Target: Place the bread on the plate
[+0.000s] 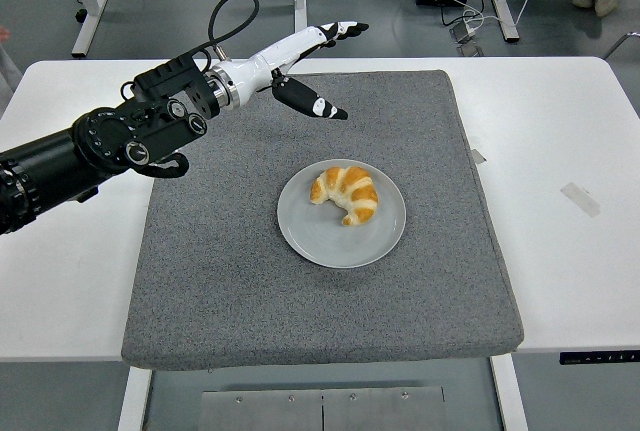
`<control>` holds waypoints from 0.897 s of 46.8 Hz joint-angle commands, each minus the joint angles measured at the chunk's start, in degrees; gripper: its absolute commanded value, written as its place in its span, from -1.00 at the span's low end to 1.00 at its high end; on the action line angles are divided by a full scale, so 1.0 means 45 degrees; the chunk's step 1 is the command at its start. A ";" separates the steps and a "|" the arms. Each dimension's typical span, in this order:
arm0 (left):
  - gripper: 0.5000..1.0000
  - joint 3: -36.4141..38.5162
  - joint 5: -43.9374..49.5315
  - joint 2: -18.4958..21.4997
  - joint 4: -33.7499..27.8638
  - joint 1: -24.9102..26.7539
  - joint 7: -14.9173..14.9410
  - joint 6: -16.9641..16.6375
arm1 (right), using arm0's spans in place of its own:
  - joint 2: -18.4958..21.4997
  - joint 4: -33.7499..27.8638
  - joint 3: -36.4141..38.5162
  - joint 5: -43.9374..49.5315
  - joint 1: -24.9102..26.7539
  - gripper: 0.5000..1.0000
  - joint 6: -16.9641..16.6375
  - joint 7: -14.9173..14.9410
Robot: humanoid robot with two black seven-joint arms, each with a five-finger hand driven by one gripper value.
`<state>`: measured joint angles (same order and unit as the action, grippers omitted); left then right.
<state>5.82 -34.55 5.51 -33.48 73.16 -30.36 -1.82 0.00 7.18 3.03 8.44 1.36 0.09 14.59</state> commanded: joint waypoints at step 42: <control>0.91 -0.3011 0.4963 0.2915 0.0038 -0.2292 0.3328 0.1576 | 0.0000 -0.0073 -0.0186 0.0019 0.0362 1.00 -0.0019 0.0000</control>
<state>-5.90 -12.20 18.10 -33.29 63.91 -16.24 5.07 0.00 6.80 2.20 8.53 2.97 0.06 14.59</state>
